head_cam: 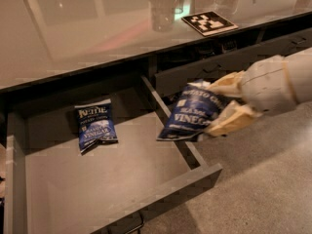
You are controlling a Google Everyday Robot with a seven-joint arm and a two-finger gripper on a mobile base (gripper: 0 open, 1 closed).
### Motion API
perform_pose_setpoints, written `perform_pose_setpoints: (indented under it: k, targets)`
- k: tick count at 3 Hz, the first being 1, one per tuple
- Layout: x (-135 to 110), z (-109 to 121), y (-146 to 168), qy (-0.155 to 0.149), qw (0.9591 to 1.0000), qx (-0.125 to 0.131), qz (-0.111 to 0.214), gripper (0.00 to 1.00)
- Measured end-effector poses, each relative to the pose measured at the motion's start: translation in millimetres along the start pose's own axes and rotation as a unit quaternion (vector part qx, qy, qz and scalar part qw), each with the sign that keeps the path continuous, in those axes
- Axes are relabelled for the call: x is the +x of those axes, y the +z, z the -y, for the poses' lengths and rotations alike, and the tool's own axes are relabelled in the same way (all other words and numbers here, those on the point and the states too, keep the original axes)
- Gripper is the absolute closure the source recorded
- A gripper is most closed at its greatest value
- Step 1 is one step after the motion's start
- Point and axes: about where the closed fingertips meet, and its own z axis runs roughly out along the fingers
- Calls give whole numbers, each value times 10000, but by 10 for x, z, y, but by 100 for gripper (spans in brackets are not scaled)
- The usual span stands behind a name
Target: Pick blue chip bag from top drawer and place on counter
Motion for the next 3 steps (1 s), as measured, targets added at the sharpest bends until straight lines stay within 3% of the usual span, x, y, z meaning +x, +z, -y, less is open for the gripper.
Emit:
perform_pose_setpoints:
  k: [1,2,3]
  targets:
    - [147,-28,-436,84,9995,-46,-312,100]
    - [470,-179,-756,-104,9997,94,-175,100]
    - [468,-181,-755,-135,9997,94,-178,100]
